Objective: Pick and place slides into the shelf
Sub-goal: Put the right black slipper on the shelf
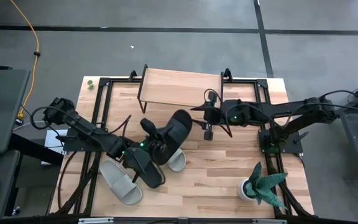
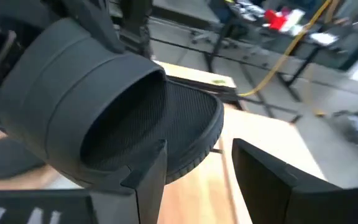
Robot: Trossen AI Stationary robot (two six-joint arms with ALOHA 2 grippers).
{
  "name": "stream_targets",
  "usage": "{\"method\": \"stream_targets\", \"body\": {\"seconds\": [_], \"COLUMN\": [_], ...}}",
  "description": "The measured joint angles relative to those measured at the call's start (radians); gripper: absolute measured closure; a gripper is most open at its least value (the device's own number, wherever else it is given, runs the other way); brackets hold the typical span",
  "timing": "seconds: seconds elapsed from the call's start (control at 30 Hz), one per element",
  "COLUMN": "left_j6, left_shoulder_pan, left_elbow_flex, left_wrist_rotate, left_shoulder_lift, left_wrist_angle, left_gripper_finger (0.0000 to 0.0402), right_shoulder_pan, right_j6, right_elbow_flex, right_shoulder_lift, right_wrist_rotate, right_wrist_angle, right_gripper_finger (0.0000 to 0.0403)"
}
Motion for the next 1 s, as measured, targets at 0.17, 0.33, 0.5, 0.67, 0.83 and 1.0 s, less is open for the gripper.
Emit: {"method": "stream_targets", "body": {"seconds": [0.17, 0.33, 0.5, 0.67, 0.83, 1.0], "left_j6": [-0.136, -0.245, -0.322, -0.383, -0.448, -0.498], "left_shoulder_pan": [0.058, 0.130, 0.205, 0.262, 0.306, 0.348], "left_elbow_flex": [0.080, 0.156, 0.243, 0.327, 0.397, 0.427], "left_wrist_rotate": [0.006, 0.044, 0.173, 0.312, 0.364, 0.407], "left_shoulder_lift": [0.000, -0.002, -0.002, -0.002, -0.002, -0.001], "left_wrist_angle": [-0.175, -0.325, -0.417, -0.465, -0.518, -0.562], "left_gripper_finger": [0.0401, 0.0401, 0.0401, 0.0401, 0.0401, 0.0401], "right_shoulder_pan": [0.068, 0.134, 0.190, 0.225, 0.253, 0.284], "right_j6": [-0.050, -0.067, -0.129, -0.158, -0.217, -0.269], "right_elbow_flex": [0.057, 0.104, 0.113, 0.113, 0.115, 0.114], "right_shoulder_lift": [0.003, 0.003, 0.004, 0.011, 0.021, 0.037], "right_wrist_rotate": [0.160, 0.281, 0.390, 0.485, 0.542, 0.590], "right_wrist_angle": [-0.108, -0.162, -0.167, -0.165, -0.156, -0.143], "right_gripper_finger": [0.0226, 0.0226, 0.0226, 0.0226, 0.0226, 0.0226]}}
